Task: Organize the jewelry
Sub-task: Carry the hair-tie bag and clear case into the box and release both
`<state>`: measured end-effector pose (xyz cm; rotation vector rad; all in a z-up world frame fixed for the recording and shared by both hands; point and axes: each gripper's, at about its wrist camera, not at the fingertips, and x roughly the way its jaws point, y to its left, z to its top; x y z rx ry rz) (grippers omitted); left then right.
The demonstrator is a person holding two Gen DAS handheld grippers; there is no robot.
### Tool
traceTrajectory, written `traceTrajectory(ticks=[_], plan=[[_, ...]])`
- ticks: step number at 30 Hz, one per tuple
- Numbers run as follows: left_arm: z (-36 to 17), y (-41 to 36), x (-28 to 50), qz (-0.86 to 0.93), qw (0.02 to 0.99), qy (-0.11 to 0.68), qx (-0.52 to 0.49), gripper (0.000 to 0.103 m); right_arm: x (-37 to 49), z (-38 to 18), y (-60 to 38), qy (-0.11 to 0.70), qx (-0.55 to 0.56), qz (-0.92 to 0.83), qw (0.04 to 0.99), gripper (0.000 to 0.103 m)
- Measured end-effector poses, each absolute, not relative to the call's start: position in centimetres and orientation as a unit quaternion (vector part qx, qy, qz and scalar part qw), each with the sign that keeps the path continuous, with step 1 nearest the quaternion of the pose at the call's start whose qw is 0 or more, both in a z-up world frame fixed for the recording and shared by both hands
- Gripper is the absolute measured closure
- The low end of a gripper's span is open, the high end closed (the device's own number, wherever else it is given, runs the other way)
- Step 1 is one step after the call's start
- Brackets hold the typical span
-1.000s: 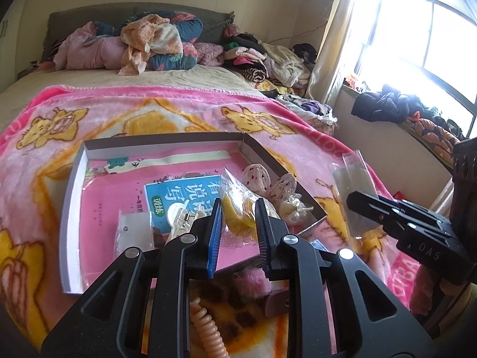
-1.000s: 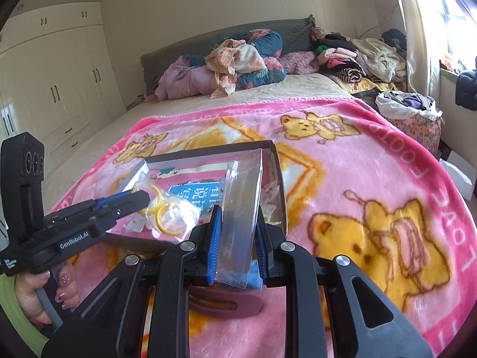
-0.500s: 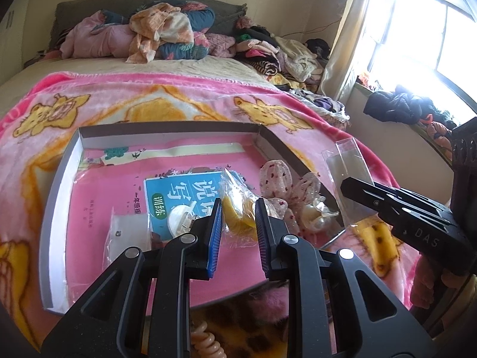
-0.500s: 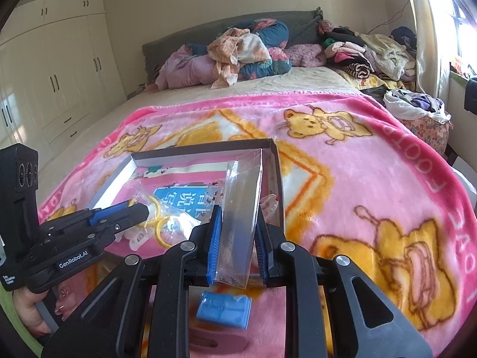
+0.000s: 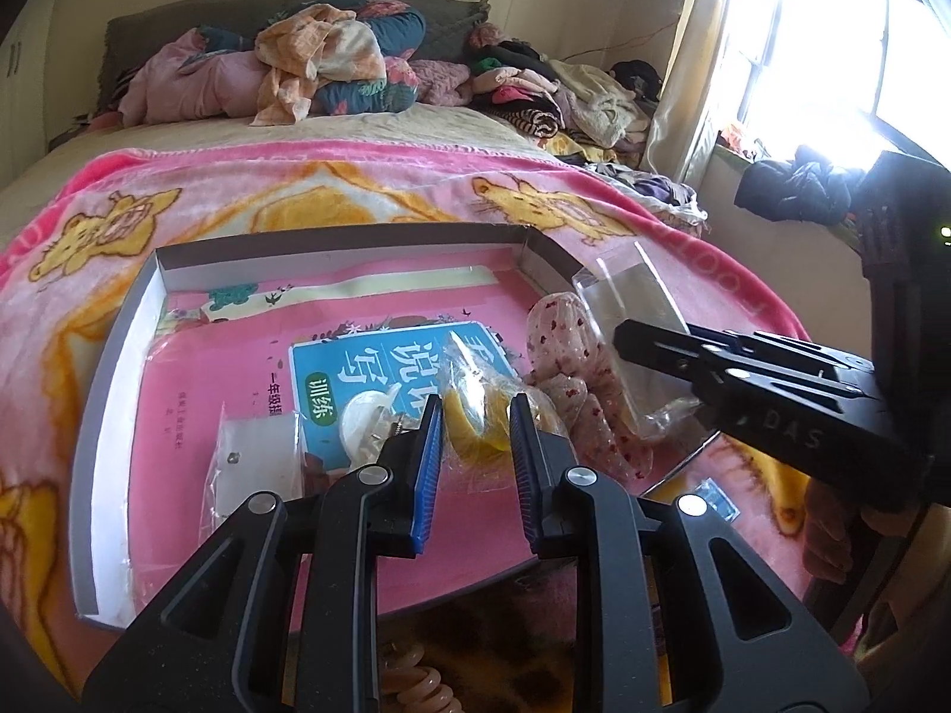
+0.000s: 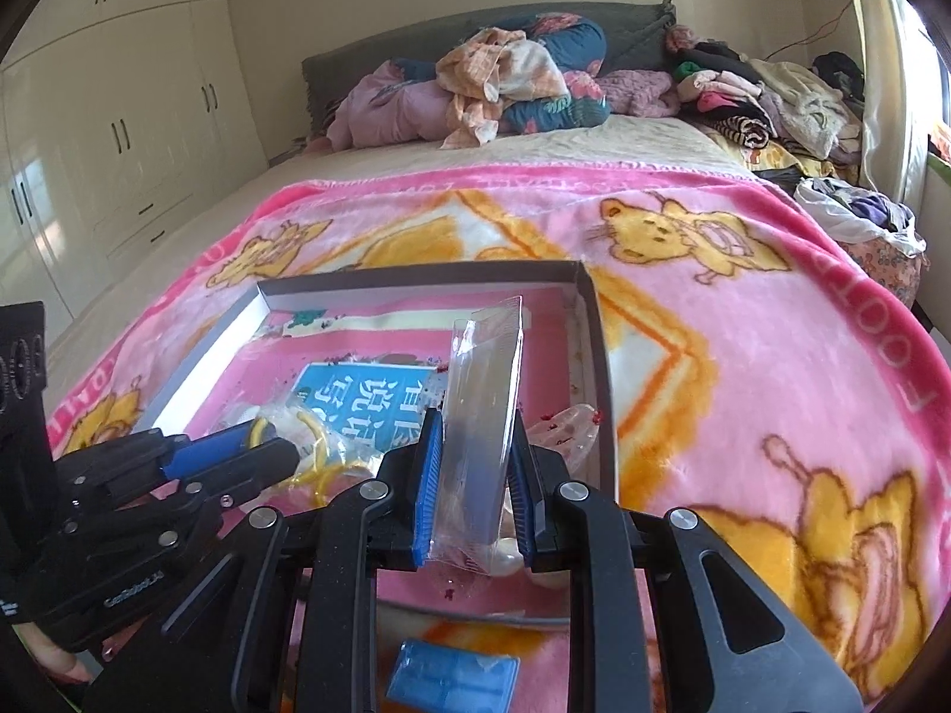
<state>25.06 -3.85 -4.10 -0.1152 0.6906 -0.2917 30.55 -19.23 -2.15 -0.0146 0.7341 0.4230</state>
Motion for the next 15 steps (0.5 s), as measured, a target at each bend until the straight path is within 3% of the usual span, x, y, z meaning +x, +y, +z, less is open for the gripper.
traceTrajectory(ticks=[10,15], plan=[[-4.21,-3.90,25.01,-0.141,0.929,0.338,-0.054,0.087,30.54,-3.04,-19.15,0.369,-0.004,0.208,0.906,0.079],[-4.23,-4.03,24.97,-0.138,0.931,0.336,-0.049,0.087,30.29,-3.07,-19.26,0.365,-0.005,0.201,0.909,0.068]])
